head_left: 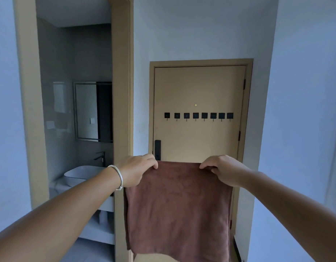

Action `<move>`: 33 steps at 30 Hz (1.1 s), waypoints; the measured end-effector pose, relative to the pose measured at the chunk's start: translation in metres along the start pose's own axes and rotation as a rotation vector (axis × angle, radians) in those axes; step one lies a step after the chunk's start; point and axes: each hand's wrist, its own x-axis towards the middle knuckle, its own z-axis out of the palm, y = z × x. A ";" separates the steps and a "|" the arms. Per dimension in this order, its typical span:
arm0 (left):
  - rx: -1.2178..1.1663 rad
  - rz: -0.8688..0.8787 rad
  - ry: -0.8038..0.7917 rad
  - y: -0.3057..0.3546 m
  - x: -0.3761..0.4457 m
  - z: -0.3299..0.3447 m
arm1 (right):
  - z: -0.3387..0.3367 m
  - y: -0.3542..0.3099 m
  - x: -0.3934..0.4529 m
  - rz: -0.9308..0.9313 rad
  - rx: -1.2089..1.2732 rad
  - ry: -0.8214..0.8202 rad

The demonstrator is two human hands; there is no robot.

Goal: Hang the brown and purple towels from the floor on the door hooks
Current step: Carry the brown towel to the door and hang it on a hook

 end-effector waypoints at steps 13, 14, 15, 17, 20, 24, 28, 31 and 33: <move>0.055 -0.056 0.041 -0.130 0.148 0.081 | 0.058 0.065 0.190 -0.079 -0.065 0.150; 0.053 -0.053 0.054 -0.139 0.165 0.087 | 0.061 0.076 0.206 -0.070 -0.061 0.149; 0.052 -0.053 0.066 -0.149 0.181 0.093 | 0.064 0.086 0.222 -0.063 -0.053 0.149; 0.055 -0.059 0.074 -0.168 0.215 0.105 | 0.068 0.107 0.258 -0.055 -0.029 0.149; 0.075 -0.062 0.066 -0.188 0.256 0.119 | 0.074 0.133 0.305 -0.053 0.020 0.165; 0.081 -0.059 0.038 -0.215 0.302 0.142 | 0.087 0.166 0.359 -0.038 0.075 0.197; 0.138 -0.005 0.034 -0.242 0.348 0.172 | 0.109 0.196 0.408 -0.057 0.063 0.162; 0.135 0.011 0.033 -0.269 0.389 0.197 | 0.127 0.216 0.447 -0.060 0.014 0.148; 0.133 0.016 0.029 -0.287 0.417 0.214 | 0.137 0.228 0.473 -0.043 -0.015 0.147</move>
